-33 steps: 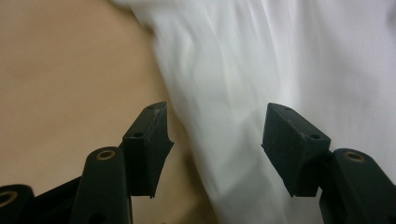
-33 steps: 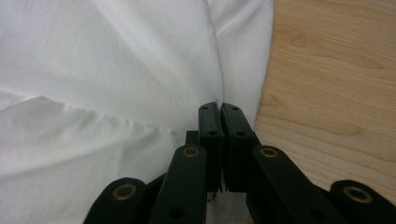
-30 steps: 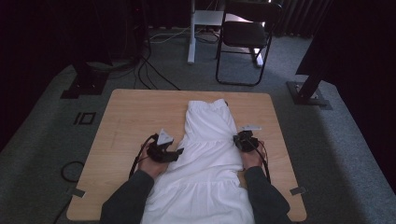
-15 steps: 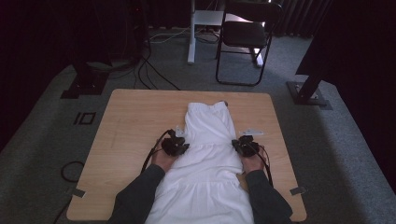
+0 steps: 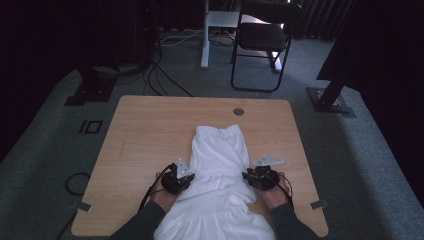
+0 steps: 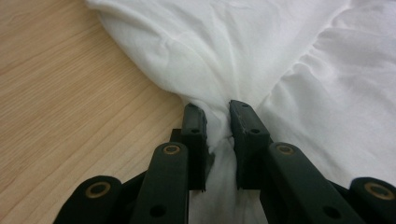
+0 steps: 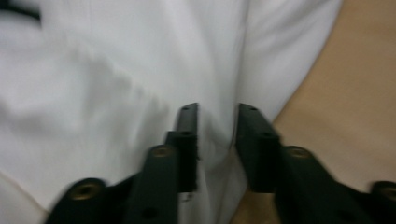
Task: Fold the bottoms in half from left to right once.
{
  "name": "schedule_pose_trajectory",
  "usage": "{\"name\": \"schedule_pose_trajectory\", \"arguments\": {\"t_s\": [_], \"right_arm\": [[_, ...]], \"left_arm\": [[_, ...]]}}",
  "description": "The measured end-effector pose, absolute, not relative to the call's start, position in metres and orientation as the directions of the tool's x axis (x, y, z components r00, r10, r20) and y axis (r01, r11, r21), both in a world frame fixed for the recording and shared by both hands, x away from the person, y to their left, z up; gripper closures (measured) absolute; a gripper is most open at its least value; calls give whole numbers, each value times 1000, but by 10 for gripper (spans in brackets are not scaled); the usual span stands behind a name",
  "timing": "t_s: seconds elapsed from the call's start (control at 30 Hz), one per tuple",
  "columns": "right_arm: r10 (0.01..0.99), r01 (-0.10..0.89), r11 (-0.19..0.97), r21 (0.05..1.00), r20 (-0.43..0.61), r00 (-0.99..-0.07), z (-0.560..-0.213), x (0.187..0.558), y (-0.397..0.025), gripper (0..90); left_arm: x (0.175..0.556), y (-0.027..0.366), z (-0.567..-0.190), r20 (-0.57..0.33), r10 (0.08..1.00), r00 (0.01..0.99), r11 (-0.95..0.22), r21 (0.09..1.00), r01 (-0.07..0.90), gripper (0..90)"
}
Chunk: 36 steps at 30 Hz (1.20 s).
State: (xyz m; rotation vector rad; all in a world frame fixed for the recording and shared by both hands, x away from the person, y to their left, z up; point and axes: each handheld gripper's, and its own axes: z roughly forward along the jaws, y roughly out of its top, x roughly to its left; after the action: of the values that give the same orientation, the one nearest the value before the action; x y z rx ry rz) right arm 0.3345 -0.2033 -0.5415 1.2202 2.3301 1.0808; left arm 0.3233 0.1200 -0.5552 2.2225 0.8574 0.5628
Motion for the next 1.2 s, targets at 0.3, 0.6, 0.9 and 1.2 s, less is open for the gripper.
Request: {"name": "schedule_pose_trajectory", "arguments": {"t_s": [0.3,0.6,0.9,1.2], "right_arm": [[800,566,184,804,212,-561,-510,411,-189,619],[769,679,240,694,291,-569,-539,446,-158,850],[848,261,396,880,-242,-472,-494,404,-168,841],[897,560,295,774,-22,-442,-551,430,-195,669]], "left_arm": [[323,122,-558,127,716,686,-526,744,411,775],[322,123,-558,132,719,682,-525,747,408,763],[320,120,-558,131,722,679,-522,748,411,614],[322,122,-556,113,717,688,-526,736,427,558]]}}
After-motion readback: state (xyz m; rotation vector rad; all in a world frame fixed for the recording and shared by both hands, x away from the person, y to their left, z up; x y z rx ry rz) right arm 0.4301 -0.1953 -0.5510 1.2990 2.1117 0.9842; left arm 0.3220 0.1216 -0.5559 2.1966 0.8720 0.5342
